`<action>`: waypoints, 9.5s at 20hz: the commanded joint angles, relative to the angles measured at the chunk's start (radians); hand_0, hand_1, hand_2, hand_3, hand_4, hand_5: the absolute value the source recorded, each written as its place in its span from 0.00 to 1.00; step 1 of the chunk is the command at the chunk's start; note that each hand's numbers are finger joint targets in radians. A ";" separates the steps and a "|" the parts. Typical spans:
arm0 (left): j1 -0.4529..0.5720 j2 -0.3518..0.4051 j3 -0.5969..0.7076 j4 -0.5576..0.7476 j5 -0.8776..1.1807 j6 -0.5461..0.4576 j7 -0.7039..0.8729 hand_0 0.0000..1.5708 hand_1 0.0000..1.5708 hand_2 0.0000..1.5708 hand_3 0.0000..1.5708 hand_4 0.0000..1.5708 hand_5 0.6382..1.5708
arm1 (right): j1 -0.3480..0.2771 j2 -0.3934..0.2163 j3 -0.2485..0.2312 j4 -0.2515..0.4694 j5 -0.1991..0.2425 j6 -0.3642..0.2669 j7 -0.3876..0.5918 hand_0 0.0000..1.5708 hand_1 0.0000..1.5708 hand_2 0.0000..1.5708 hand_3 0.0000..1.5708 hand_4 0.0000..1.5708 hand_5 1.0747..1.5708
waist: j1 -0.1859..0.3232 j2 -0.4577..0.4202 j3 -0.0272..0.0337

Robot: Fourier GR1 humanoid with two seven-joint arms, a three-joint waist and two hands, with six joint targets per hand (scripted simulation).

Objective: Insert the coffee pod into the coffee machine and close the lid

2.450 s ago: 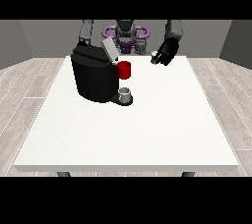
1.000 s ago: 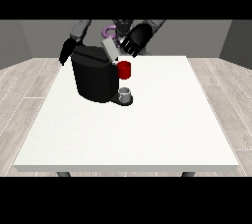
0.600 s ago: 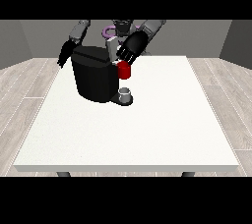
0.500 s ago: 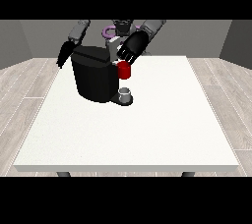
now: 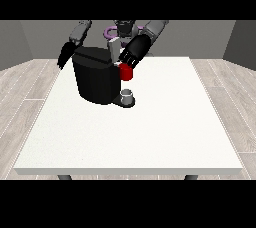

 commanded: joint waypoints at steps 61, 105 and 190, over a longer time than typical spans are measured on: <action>-0.025 0.076 -0.040 -0.005 -0.191 0.258 -0.200 0.00 0.00 0.33 0.28 0.00 1.00 | -0.035 -0.015 -0.028 0.044 0.017 -0.034 -0.029 0.00 0.00 0.00 0.00 0.05 1.00 | 0.002 0.079 0.0004; 0.759 -0.415 0.190 -0.190 0.434 0.095 -0.197 0.00 0.00 0.00 0.00 0.26 1.00 | 0.102 -0.145 -0.110 0.013 -0.139 0.202 0.022 0.00 0.00 0.00 0.00 0.00 1.00 | 0.460 -0.500 0.0003; 0.759 -0.398 -0.116 -0.771 0.623 0.092 -0.050 0.00 0.00 0.00 0.00 0.14 1.00 | -0.582 -0.255 -0.116 0.051 0.030 0.166 0.343 0.00 0.00 0.00 0.00 0.00 1.00 | 0.904 0.039 0.0028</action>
